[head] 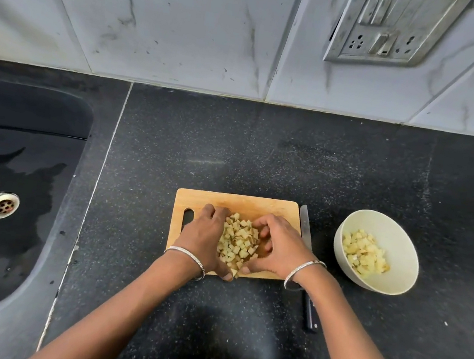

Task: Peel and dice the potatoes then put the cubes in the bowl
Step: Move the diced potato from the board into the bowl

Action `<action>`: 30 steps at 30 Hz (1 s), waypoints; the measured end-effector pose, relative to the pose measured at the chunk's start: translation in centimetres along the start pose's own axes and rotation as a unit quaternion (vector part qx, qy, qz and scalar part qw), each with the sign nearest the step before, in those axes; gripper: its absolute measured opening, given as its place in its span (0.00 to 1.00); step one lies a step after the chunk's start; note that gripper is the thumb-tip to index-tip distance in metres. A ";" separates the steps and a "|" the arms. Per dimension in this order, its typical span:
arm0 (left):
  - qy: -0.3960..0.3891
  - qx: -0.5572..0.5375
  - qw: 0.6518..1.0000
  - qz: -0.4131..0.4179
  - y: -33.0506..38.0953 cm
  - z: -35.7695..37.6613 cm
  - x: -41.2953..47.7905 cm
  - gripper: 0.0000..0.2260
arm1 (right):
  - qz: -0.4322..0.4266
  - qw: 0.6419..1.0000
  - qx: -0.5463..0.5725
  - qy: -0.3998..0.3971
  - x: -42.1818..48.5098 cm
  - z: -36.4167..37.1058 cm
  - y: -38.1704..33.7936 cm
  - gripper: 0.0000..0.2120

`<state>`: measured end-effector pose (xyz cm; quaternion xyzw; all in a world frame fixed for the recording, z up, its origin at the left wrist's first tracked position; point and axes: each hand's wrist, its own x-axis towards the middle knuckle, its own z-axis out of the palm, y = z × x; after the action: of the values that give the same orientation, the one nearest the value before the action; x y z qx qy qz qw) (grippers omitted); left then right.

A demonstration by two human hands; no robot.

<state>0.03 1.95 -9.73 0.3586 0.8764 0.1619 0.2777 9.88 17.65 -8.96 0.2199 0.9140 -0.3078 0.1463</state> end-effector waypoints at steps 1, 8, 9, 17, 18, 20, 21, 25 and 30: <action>-0.005 0.016 1.000 -0.003 0.3 0.1 0.1 0.54 | -0.005 1.000 -0.015 -0.001 0.1 0.3 -0.4 0.44; -0.013 -0.003 1.000 0.001 1.2 0.2 0.9 0.45 | -0.014 0.998 -0.062 -0.024 0.6 0.7 -2.0 0.45; -0.012 -0.014 1.000 0.003 1.2 0.2 1.1 0.44 | -0.015 0.998 -0.063 -0.025 0.7 0.7 -2.0 0.43; -0.004 -0.032 0.999 0.000 1.3 -0.1 1.4 0.39 | 0.011 0.999 -0.038 -0.001 0.9 0.7 -2.4 0.38; -0.007 -0.039 0.999 -0.001 1.3 -0.2 1.6 0.39 | 0.017 1.000 -0.024 0.003 0.9 0.5 -2.3 0.37; -0.015 -0.055 0.998 -0.003 1.3 -0.5 1.9 0.37 | 0.027 1.000 0.007 0.005 1.0 0.2 -2.0 0.33; -0.020 -0.064 0.998 -0.005 1.4 -0.7 2.0 0.36 | 0.031 0.999 0.023 0.003 1.1 0.1 -1.8 0.30; -0.036 -0.083 0.996 -0.005 1.5 -1.2 2.2 0.33 | 0.046 0.996 0.075 -0.013 1.0 -0.3 -1.5 0.25; -0.062 -0.103 0.993 -0.006 2.1 -2.6 2.3 0.30 | 0.050 0.989 0.136 -0.014 0.8 -1.0 -1.3 0.24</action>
<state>-1.69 4.84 -7.50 0.3320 0.8385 0.2272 0.3675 8.47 17.64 -7.85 0.2784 0.8495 -0.4247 0.1433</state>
